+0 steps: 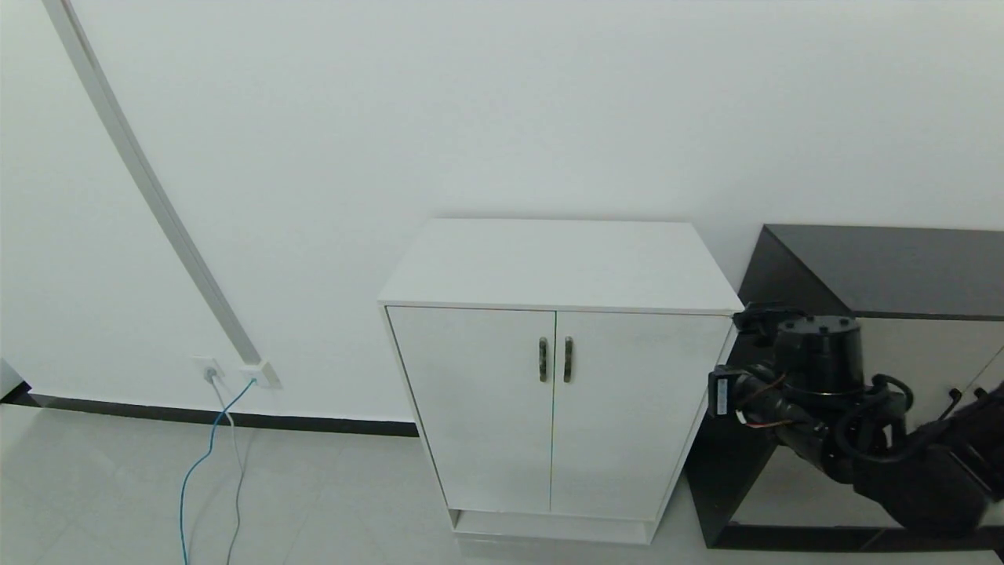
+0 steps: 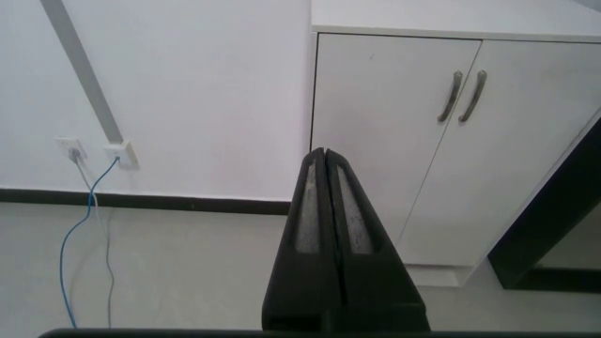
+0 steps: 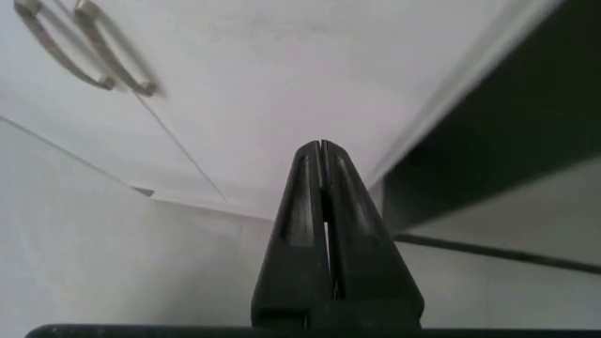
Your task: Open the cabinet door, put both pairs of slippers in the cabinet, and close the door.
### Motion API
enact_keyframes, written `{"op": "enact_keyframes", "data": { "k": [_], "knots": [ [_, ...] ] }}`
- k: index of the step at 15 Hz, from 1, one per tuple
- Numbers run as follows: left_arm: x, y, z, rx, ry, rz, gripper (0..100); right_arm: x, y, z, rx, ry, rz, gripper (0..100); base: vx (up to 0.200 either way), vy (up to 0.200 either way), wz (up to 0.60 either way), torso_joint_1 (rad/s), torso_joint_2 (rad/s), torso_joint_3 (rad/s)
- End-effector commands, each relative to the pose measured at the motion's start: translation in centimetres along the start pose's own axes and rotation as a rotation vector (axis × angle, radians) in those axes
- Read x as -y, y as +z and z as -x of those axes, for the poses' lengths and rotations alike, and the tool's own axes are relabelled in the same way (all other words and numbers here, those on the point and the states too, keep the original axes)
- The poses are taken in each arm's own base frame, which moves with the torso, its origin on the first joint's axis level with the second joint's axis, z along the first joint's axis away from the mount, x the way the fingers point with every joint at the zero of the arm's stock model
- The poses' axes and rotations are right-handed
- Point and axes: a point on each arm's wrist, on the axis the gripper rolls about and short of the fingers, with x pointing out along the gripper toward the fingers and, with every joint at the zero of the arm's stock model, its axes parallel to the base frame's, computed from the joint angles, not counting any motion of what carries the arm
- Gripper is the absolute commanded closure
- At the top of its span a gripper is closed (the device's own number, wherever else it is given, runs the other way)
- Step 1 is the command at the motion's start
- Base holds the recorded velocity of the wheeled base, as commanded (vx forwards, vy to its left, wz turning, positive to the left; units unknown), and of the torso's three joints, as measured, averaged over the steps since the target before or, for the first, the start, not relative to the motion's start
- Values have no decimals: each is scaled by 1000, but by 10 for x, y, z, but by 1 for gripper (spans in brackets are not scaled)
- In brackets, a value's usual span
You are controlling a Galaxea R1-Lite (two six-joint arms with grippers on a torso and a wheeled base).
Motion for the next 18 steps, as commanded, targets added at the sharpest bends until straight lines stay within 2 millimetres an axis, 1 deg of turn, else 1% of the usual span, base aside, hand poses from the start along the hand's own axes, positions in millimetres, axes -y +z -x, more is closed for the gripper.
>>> {"op": "enact_keyframes", "data": {
  "k": [1, 4, 7, 9, 11, 12, 14, 15, 18],
  "knots": [
    [0, 0, 0, -2, 3, 0, 100, 24, 8, 45, 49, -24, -28, 100, 0, 0, 0, 0, 0, 0],
    [0, 0, 0, -1, 1, 0, 100, 49, 1, 79, 64, -70, -46, 100, 0, 0, 0, 0, 0, 0],
    [0, 0, 0, -2, 0, 0, 100, 79, -11, 107, 75, -164, -81, 100, 0, 0, 0, 0, 0, 0],
    [0, 0, 0, -2, 1, 0, 100, 94, -19, 125, 86, -219, -101, 100, 0, 0, 0, 0, 0, 0],
    [0, 0, 0, -2, 0, 0, 100, 100, -27, 142, 106, -232, -109, 100, 0, 0, 0, 0, 0, 0],
    [0, 0, 0, -1, 1, 0, 100, 100, -30, 146, 111, -228, -108, 100, 0, 0, 0, 0, 0, 0],
    [0, 0, 0, -2, 1, 0, 100, 103, -38, 163, 121, -226, -107, 100, 0, 0, 0, 0, 0, 0],
    [0, 0, 0, -2, 1, 0, 100, 103, -40, 168, 119, -223, -107, 100, 0, 0, 0, 0, 0, 0],
    [0, 0, 0, -2, 1, 0, 100, 106, -49, 196, 105, -175, -102, 100, 0, 0, 0, 0, 0, 0]
  ]
}}
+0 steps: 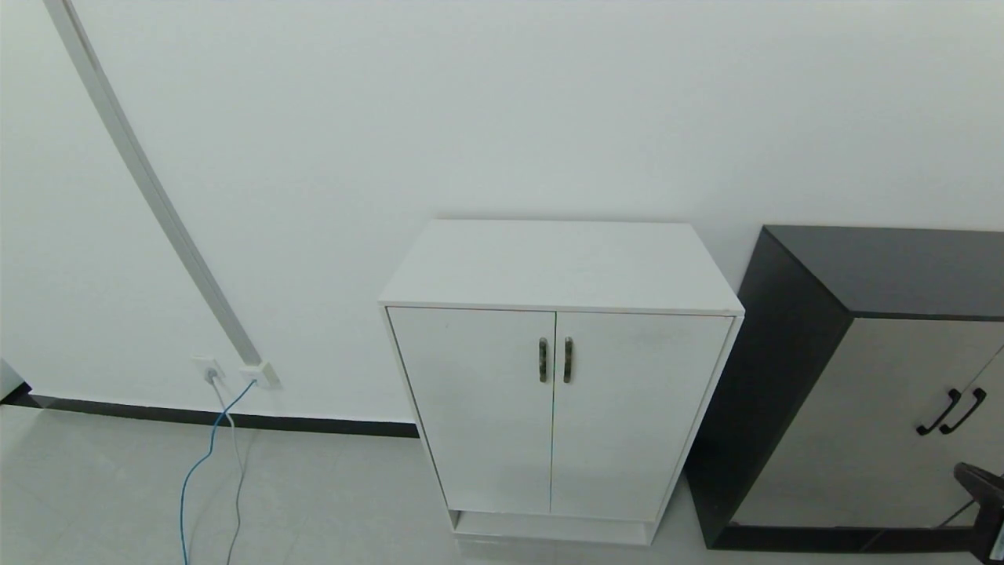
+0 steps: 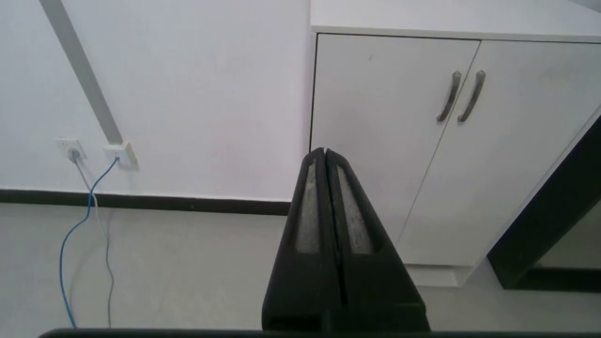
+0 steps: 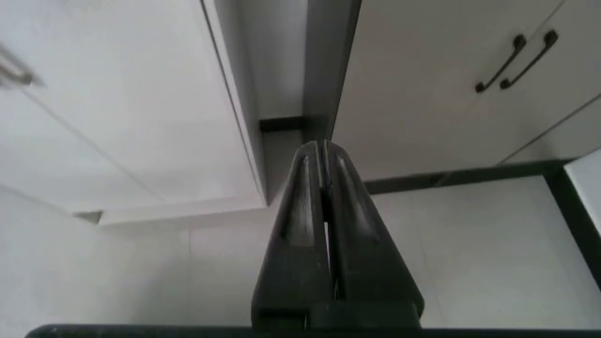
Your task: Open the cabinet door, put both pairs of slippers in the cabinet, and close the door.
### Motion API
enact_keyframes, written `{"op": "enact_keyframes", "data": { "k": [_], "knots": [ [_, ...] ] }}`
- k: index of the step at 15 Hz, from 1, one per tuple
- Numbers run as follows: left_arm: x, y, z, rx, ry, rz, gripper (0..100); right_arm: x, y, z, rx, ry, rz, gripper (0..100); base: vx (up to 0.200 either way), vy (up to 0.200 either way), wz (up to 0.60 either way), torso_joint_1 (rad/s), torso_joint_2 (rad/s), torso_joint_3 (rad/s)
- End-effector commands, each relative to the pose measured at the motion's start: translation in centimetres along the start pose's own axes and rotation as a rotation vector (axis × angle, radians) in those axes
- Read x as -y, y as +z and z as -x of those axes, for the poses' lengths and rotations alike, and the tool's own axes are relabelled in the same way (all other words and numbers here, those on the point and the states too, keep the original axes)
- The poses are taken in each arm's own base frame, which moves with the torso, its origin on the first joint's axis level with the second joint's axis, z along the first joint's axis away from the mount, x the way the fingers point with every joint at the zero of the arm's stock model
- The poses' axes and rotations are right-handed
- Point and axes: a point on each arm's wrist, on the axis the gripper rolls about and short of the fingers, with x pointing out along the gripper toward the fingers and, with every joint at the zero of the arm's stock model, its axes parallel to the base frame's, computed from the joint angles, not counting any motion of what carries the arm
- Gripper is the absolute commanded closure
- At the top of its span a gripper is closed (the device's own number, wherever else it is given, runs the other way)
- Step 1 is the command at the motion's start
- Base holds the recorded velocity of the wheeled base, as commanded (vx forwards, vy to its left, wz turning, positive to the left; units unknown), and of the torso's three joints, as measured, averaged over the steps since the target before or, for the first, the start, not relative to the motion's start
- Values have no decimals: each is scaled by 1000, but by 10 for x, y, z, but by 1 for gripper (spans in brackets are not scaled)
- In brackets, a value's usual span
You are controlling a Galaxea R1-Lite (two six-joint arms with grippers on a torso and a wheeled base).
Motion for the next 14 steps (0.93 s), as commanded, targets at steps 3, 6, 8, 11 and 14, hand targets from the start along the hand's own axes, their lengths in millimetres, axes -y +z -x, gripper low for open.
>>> {"op": "enact_keyframes", "data": {
  "k": [3, 6, 8, 11, 14],
  "knots": [
    [0, 0, 0, -2, 0, 0, 100, 14, -7, 42, 54, 71, -20, 100, 0, 0, 0, 0, 0, 0],
    [0, 0, 0, -2, 0, 0, 100, 20, -22, 62, 43, 180, -16, 100, 0, 0, 0, 0, 0, 0],
    [0, 0, 0, 0, 0, 0, 100, 23, -32, 70, 37, 233, -11, 100, 0, 0, 0, 0, 0, 0],
    [0, 0, 0, -2, 0, 0, 100, 27, -50, 79, 1, 267, 22, 100, 0, 0, 0, 0, 0, 0],
    [0, 0, 0, 0, 0, 0, 100, 31, -69, 84, 4, 280, 62, 100, 0, 0, 0, 0, 0, 0]
  ]
}}
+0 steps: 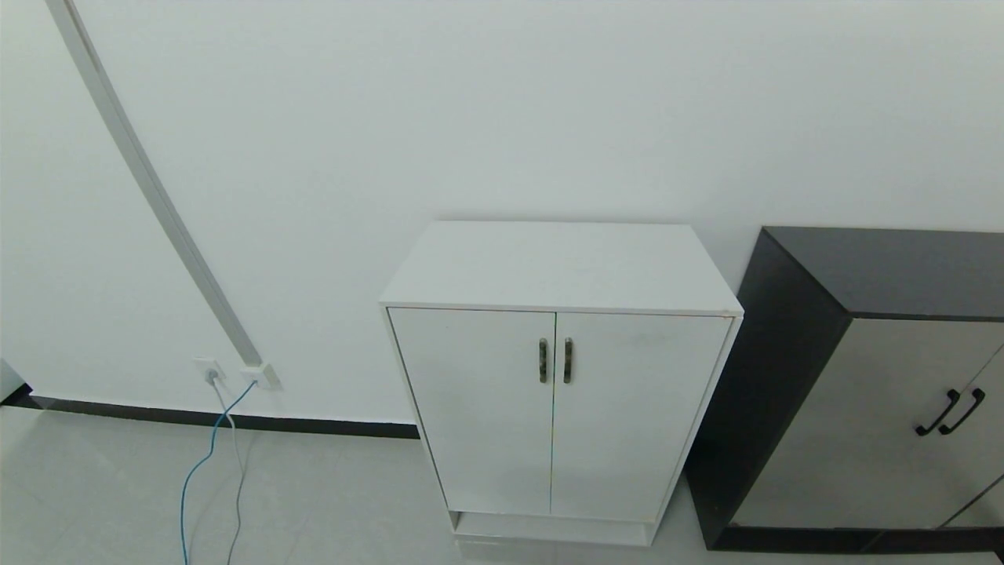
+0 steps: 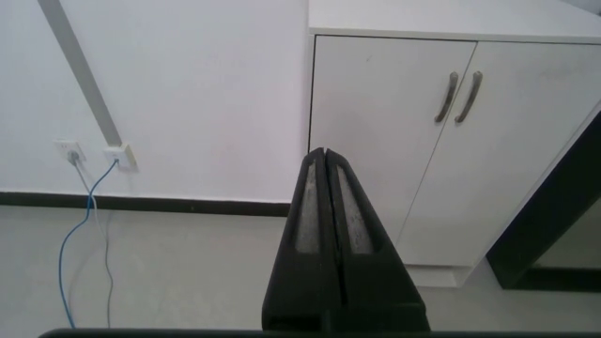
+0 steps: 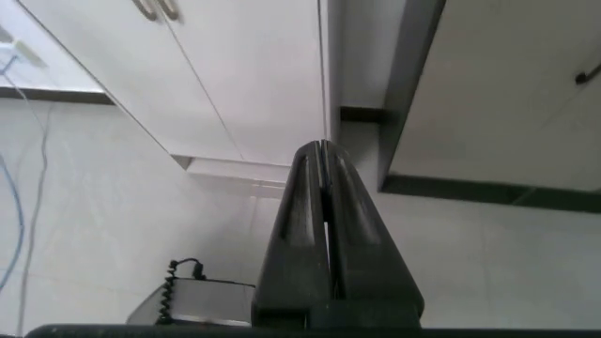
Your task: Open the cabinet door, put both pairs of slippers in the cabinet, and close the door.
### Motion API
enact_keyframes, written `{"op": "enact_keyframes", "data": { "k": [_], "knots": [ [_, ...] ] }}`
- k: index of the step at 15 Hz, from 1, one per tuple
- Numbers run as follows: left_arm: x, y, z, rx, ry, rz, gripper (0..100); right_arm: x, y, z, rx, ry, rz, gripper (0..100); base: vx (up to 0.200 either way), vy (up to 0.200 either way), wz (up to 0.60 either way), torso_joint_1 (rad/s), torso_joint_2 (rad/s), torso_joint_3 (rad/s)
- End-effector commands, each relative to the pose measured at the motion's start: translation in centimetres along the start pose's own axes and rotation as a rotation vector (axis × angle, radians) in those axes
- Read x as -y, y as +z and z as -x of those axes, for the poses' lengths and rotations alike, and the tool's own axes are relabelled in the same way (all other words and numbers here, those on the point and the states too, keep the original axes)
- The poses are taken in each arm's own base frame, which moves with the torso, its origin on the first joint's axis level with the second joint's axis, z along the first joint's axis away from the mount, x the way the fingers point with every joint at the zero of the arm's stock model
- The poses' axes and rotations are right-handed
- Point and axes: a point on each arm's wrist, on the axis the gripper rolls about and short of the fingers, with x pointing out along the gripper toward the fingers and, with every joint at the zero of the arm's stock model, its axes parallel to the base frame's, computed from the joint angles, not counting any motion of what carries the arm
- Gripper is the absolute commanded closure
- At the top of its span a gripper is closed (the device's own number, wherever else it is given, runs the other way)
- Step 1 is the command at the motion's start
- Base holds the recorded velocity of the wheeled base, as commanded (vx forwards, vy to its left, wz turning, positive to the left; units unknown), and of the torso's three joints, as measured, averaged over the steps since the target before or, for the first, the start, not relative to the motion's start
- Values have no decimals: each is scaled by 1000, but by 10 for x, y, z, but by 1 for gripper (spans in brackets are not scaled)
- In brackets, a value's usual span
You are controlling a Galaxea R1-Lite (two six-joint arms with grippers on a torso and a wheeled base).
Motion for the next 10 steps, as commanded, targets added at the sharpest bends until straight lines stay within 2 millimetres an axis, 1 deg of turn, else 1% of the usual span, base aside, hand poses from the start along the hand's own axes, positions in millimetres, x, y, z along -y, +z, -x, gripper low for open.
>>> {"op": "enact_keyframes", "data": {
  "k": [1, 6, 10],
  "knots": [
    [0, 0, 0, 0, 0, 0, 100, 1, -11, 5, 46, 10, 6, 100, 0, 0, 0, 0, 0, 0],
    [0, 0, 0, -1, 2, 0, 100, 1, -15, 8, 90, 30, 8, 100, 0, 0, 0, 0, 0, 0],
    [0, 0, 0, -1, 2, 2, 100, 1, -15, 8, 95, 62, 78, 100, 0, 0, 0, 0, 0, 0]
  ]
}}
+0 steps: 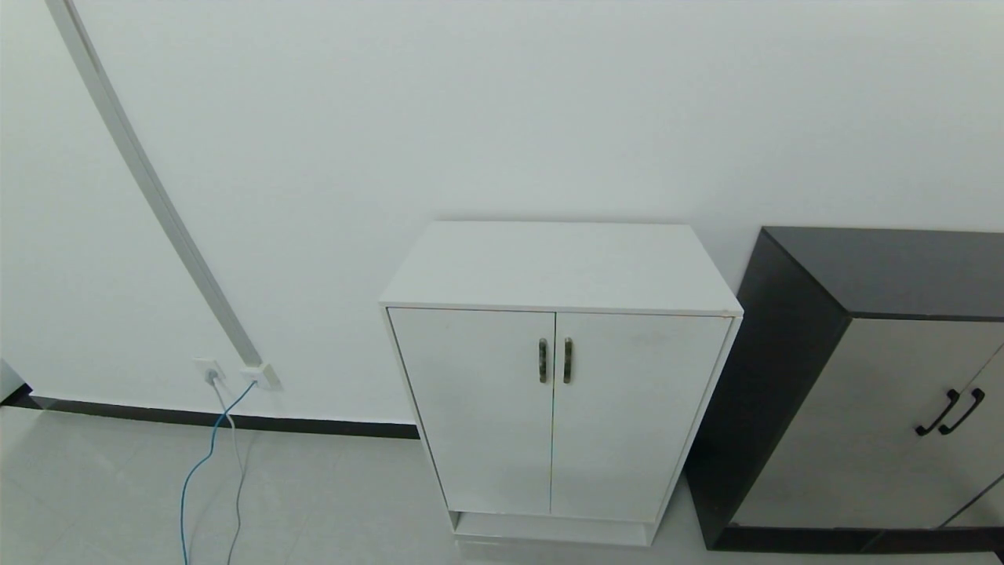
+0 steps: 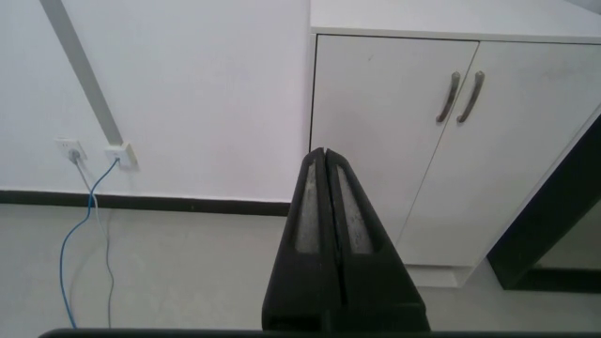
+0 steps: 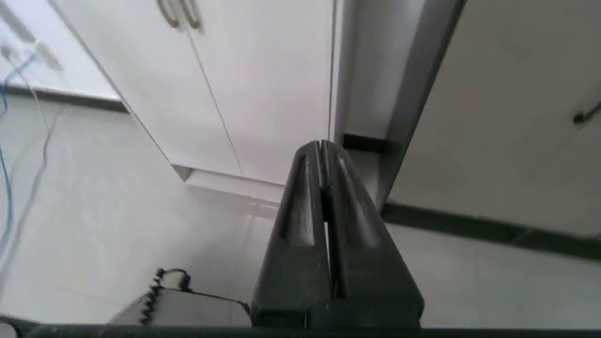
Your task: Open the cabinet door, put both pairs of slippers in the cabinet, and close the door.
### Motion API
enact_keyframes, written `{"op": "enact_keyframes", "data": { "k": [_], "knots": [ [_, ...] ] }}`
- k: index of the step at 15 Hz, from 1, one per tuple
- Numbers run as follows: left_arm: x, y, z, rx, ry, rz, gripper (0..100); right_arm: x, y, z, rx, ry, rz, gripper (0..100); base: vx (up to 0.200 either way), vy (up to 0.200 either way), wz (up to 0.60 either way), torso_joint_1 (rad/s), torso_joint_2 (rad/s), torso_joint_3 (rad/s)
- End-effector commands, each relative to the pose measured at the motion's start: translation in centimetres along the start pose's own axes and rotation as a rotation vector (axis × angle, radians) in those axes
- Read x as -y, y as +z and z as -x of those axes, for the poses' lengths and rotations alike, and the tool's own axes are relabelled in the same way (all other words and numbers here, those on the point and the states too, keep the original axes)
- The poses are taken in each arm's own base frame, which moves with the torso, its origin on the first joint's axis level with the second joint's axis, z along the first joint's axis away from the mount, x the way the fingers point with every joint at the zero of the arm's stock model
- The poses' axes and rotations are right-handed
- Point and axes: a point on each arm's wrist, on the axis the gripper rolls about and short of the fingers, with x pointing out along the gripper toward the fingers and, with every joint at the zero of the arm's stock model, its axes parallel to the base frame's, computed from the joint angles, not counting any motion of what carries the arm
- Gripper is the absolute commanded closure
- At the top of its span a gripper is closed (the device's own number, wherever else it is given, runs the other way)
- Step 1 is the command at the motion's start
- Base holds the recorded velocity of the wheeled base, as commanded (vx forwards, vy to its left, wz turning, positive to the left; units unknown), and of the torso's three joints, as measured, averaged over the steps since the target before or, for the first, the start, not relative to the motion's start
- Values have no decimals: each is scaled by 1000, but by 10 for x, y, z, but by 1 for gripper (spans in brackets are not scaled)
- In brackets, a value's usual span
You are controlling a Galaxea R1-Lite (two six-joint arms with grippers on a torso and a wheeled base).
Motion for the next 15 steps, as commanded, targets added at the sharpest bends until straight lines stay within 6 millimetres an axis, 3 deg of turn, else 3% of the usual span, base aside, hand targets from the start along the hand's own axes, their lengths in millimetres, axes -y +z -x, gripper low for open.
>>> {"op": "enact_keyframes", "data": {
  "k": [1, 9, 15],
  "knots": [
    [0, 0, 0, 0, 0, 0, 100, 0, 0, 0, -7, -4, -1, 100, 0, 0, 0, 0, 0, 0],
    [0, 0, 0, -2, 0, 0, 100, -4, -4, 11, 145, -232, -39, 100, 0, 0, 0, 0, 0, 0],
    [0, 0, 0, 0, -1, 0, 100, -5, -7, 16, 231, -224, -100, 100, 0, 0, 0, 0, 0, 0]
  ]
}}
